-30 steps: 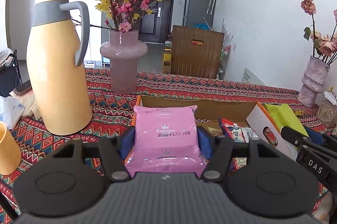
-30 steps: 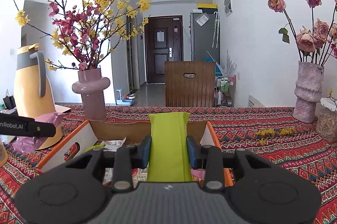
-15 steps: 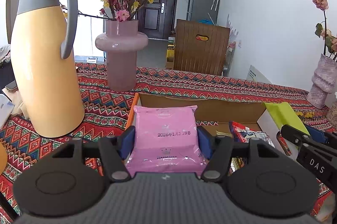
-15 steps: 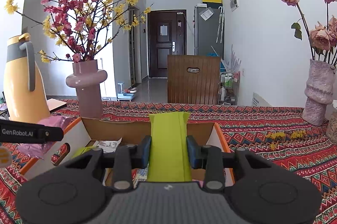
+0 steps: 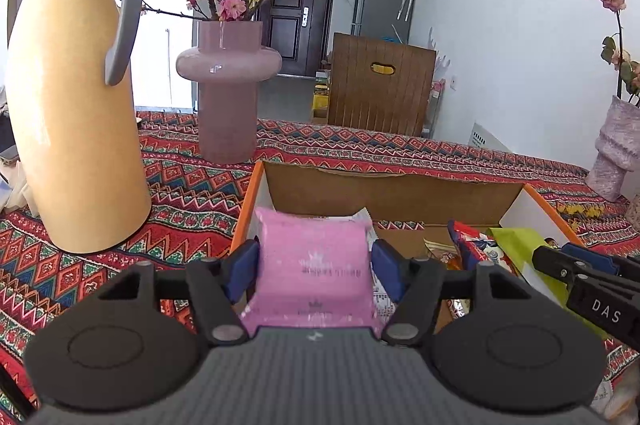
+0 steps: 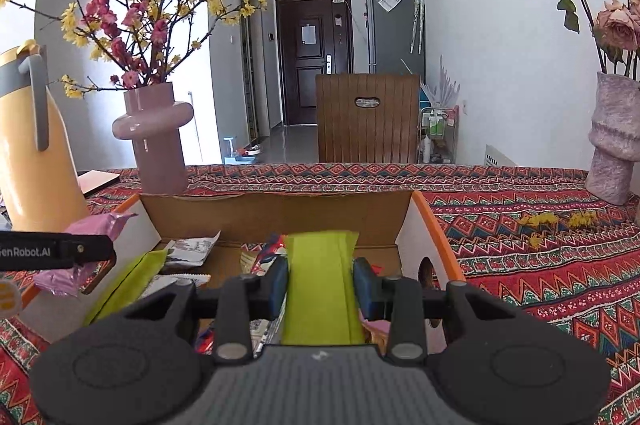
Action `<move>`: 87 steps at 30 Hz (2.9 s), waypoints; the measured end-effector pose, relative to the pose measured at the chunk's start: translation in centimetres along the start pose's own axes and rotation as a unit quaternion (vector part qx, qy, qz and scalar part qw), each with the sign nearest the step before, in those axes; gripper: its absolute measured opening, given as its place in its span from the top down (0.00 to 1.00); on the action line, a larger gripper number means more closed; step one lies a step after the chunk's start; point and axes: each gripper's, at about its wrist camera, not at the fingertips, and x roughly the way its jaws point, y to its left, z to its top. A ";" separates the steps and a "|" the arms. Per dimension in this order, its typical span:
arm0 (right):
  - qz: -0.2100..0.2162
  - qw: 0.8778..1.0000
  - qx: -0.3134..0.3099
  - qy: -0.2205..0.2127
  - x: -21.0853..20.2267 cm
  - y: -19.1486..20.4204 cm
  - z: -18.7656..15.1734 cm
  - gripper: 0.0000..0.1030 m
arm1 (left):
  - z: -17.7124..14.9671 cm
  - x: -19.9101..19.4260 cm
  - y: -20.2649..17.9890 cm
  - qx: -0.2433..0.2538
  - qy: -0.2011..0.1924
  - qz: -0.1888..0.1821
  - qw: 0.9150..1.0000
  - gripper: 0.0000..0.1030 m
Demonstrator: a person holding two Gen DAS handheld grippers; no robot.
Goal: Organize snacks
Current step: 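Open both tools to drop the pink packet and green bar into the box, then move both tools back to the remaining white wrappers beside the box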
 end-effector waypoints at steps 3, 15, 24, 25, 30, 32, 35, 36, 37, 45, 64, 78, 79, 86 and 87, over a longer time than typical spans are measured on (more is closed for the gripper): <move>0.006 1.000 0.012 -0.011 -0.8 -0.3 0.0 0.36 | -0.1 -0.9 0.1 -0.005 -0.023 0.006 1.000 0.12; 0.007 0.999 0.014 -0.034 -1.8 -0.3 0.2 0.00 | -0.2 -1.9 -0.4 -0.002 -0.046 0.008 0.999 0.00; -0.009 0.998 0.002 -0.056 -3.4 0.1 0.9 0.00 | 0.6 -4.0 -0.9 -0.007 -0.071 0.018 0.997 0.00; -0.011 0.998 0.001 -0.060 -3.8 0.2 1.0 0.00 | 0.7 -4.4 -0.9 -0.008 -0.072 0.017 0.997 0.00; -0.009 0.998 0.003 -0.066 -6.2 0.2 1.0 0.00 | 0.8 -6.6 -1.0 -0.006 -0.074 0.010 0.997 0.00; -0.008 0.998 0.003 -0.065 -7.1 0.3 0.8 0.00 | 0.6 -7.5 -0.9 -0.004 -0.072 0.009 0.997 0.00; -0.004 0.998 0.003 -0.064 -8.4 0.6 0.4 0.00 | 0.1 -8.9 -0.7 -0.004 -0.070 0.009 0.997 0.00; -0.003 0.998 0.003 -0.064 -8.9 0.7 0.2 0.00 | 0.0 -9.4 -0.7 -0.003 -0.071 0.009 0.997 0.00; -0.002 0.998 0.003 -0.064 -9.4 0.8 0.1 0.00 | -0.2 -9.9 -0.6 -0.003 -0.071 0.009 0.997 0.00; 0.005 0.998 0.000 -0.061 -12.7 1.5 -1.5 0.00 | -2.1 -13.5 -0.4 0.007 -0.069 0.002 0.998 0.00; 0.001 1.000 0.000 -0.027 -17.4 1.2 -6.0 0.00 | -7.6 -16.0 1.4 0.009 -0.026 0.009 1.000 0.00; -0.005 1.000 0.005 -0.006 -19.7 0.8 -8.8 0.00 | -10.8 -18.5 4.3 -0.003 -0.015 0.016 1.000 0.00; -0.007 1.000 0.006 -0.005 -19.8 0.7 -9.0 0.00 | -11.0 -18.6 4.4 -0.004 -0.014 0.016 1.000 0.00; -0.003 1.000 0.017 -0.001 -20.2 0.6 -9.4 0.00 | -11.4 -19.3 4.5 -0.007 -0.015 0.007 1.000 0.00; 0.000 1.000 0.019 0.000 -20.2 0.6 -9.4 0.00 | -11.5 -19.3 4.5 -0.006 -0.015 0.006 1.000 0.00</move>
